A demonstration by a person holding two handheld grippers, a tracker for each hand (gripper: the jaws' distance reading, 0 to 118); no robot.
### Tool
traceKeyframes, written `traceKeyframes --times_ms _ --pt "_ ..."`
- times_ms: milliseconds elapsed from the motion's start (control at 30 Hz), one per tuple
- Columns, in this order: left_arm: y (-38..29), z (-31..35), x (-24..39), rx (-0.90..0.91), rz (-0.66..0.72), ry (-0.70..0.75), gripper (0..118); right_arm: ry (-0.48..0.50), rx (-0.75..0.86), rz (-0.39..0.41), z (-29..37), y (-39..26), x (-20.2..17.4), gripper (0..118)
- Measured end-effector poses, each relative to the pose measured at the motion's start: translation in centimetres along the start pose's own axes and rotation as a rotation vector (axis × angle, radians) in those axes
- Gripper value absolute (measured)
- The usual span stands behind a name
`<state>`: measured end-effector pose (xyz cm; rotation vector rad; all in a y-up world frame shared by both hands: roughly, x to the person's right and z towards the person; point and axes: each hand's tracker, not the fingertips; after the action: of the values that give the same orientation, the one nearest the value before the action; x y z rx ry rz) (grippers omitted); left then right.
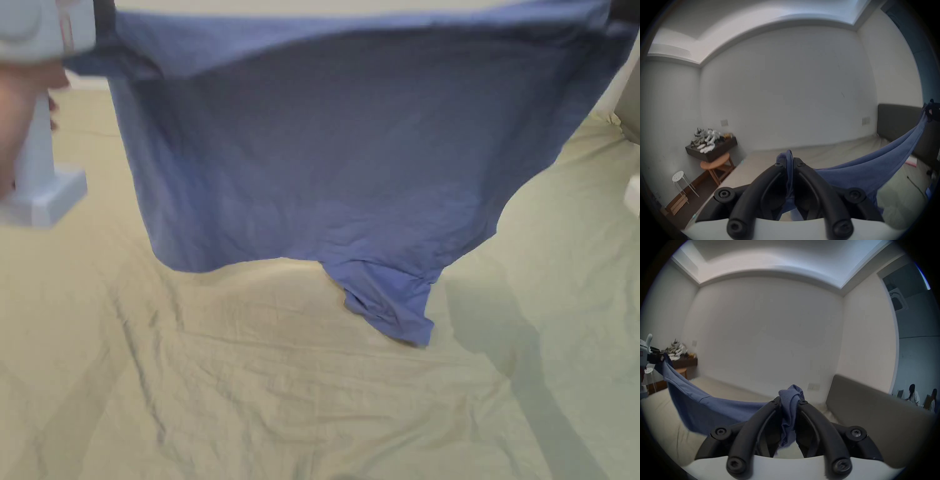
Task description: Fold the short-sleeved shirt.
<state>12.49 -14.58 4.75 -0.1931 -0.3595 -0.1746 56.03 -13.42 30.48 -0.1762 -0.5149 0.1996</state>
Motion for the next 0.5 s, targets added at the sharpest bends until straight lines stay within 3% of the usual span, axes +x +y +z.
traceKeyframes --times_ms 233,367,500 --pt "-18.8 7.2 2.1 -0.329 -0.030 -0.082 6 0.123 -0.370 -0.044 9.9 -17.9 -2.1 17" --pt "-28.2 12.3 2.6 -0.547 -0.062 -0.112 6 0.167 -0.612 -0.029 15.5 -26.9 -3.3 17" --pt "-35.0 15.7 2.1 -0.745 -0.125 -0.149 6 0.200 -0.829 -0.066 20.8 -32.6 -4.2 17"
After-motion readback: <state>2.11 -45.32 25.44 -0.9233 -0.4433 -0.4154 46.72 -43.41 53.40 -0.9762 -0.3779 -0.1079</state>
